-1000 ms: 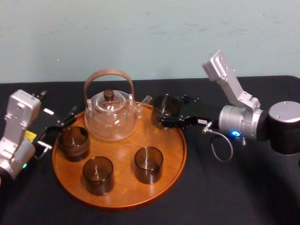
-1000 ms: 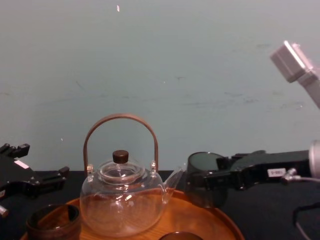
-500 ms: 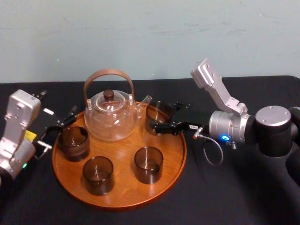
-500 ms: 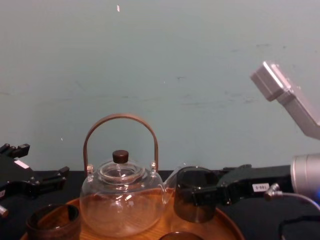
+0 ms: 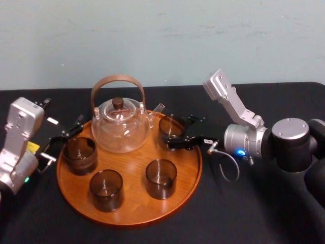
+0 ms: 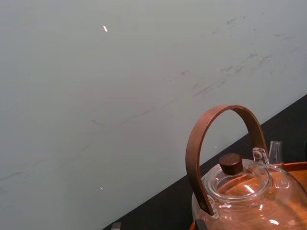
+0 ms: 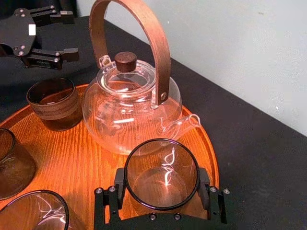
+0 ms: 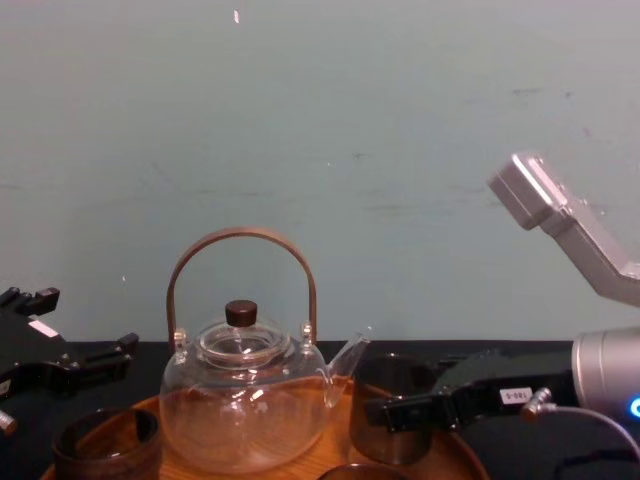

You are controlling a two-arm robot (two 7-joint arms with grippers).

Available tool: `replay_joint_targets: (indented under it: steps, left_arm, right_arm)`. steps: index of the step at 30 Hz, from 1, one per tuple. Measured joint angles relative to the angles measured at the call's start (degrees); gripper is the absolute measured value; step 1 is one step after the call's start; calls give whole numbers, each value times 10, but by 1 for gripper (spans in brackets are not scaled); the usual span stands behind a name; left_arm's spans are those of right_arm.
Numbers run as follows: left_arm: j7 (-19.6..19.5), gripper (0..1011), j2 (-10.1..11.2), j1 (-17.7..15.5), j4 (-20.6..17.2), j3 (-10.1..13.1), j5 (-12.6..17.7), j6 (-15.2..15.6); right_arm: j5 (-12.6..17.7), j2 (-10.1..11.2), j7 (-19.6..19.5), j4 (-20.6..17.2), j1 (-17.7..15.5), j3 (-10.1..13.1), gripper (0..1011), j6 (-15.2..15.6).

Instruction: Pick up the glass from the table and place it on the tray.

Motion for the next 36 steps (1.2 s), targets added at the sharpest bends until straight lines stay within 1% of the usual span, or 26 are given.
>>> replay_joint_targets:
  steps: [17, 28, 30, 32, 33, 36]
  left_arm:
    - [0, 1001, 0, 0, 0, 0, 0, 0]
    - [0, 1001, 0, 0, 0, 0, 0, 0]
    - [0, 1001, 0, 0, 0, 0, 0, 0]
    - [0, 1001, 0, 0, 0, 0, 0, 0]
    - [0, 1001, 0, 0, 0, 0, 0, 0]
    - [0, 1001, 0, 0, 0, 0, 0, 0]
  right_arm:
    - [-14, -4, -3, 9, -3, 0, 899, -1]
    - [-13, -4, -3, 9, -3, 0, 899, -1]
    - [-13, -4, -3, 9, -3, 0, 913, 0]
    - [-13, -4, -3, 9, -3, 0, 958, 0]
    - [-13, -4, -3, 9, -3, 0, 998, 0]
    - [-13, -4, -3, 9, -3, 1, 1002, 0]
